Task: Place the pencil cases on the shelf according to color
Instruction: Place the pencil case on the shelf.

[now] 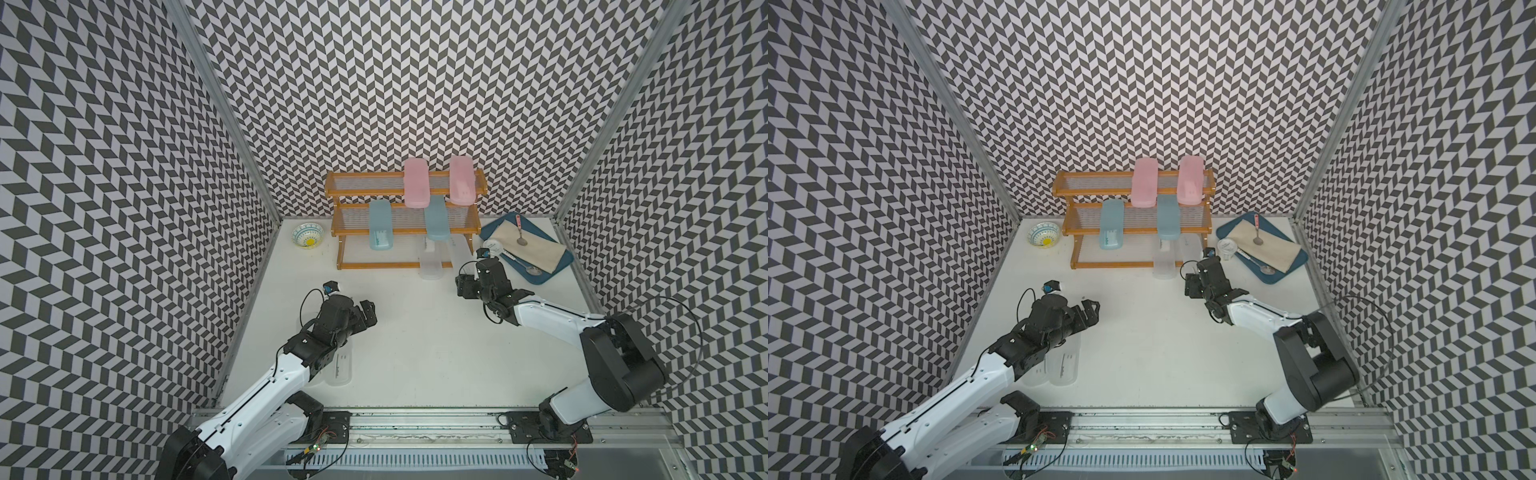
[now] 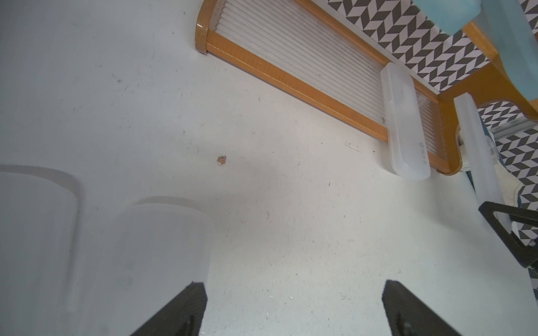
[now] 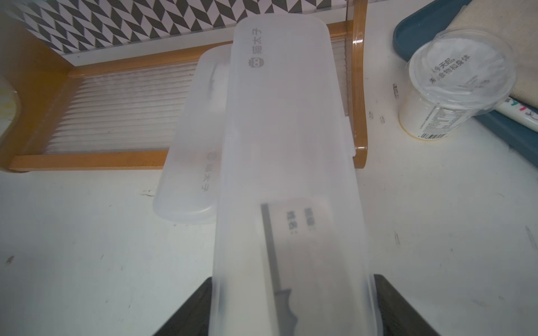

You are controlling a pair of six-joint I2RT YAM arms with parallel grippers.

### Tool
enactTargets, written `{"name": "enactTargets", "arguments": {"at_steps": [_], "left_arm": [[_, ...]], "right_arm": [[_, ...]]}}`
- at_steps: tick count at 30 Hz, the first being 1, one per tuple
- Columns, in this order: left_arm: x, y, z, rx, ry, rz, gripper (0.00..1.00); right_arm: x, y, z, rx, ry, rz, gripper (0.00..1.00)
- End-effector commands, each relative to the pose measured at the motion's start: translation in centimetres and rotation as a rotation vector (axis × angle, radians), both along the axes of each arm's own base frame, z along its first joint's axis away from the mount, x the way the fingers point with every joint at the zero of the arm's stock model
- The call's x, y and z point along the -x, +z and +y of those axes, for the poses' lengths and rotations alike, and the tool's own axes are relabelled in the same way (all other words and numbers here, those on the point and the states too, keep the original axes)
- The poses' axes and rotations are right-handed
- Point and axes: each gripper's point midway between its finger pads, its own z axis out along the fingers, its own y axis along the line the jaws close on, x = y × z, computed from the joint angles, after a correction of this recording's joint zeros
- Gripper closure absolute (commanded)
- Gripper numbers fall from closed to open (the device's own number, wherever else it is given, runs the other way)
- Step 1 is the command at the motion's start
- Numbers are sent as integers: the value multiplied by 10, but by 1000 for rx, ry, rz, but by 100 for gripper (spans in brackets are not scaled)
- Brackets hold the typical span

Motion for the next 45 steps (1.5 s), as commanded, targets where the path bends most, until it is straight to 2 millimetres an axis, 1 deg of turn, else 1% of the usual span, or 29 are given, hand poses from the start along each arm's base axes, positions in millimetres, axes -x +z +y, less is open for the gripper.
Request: {"name": "enactTargets", "arguments": {"at_steps": [1, 3, 7, 10, 14, 17, 20, 22, 23, 27, 28, 29, 34, 37, 40, 45], "left_arm": [[0, -5, 7, -32, 18, -11, 0], [2, -9, 11, -41, 37, -1, 0], [8, -19, 31, -72, 142, 31, 0], [11, -20, 39, -83, 178, 30, 0], [13, -23, 42, -84, 189, 37, 0], [15, -27, 41, -72, 185, 55, 0], [17, -33, 39, -67, 182, 81, 0], [20, -37, 41, -69, 193, 102, 0], [21, -38, 41, -70, 195, 110, 0], [27, -44, 45, -72, 216, 142, 0], [28, -46, 47, -79, 225, 149, 0], [29, -47, 48, -83, 231, 156, 0], [32, -47, 51, -83, 246, 175, 0], [34, -45, 50, -73, 246, 176, 0], [37, -46, 50, -67, 242, 178, 0], [46, -69, 43, -30, 211, 233, 1]], "right_arm": [[-25, 18, 12, -42, 5, -83, 44], [-34, 12, 11, -37, -20, -81, 44], [-46, -2, 9, -34, -57, -72, 44], [-52, -13, 12, -37, -62, -57, 44], [-57, -24, 16, -50, -60, -44, 42], [-58, -34, 17, -48, -62, -29, 36], [-60, -42, 17, -40, -63, -12, 36], [-60, -42, 17, -38, -63, -8, 36], [-58, -41, 16, -38, -63, -8, 36], [-50, -27, 13, -49, -62, -30, 36], [-47, -21, 14, -59, -54, -34, 16], [-44, -18, 14, -90, -65, -25, 0], [-27, -1, 11, -122, -51, -40, 0], [-16, 6, 9, -135, -43, -37, 1], [-2, 11, 11, -170, -17, -29, 0], [28, 14, 12, -230, 15, -18, 0]]}}
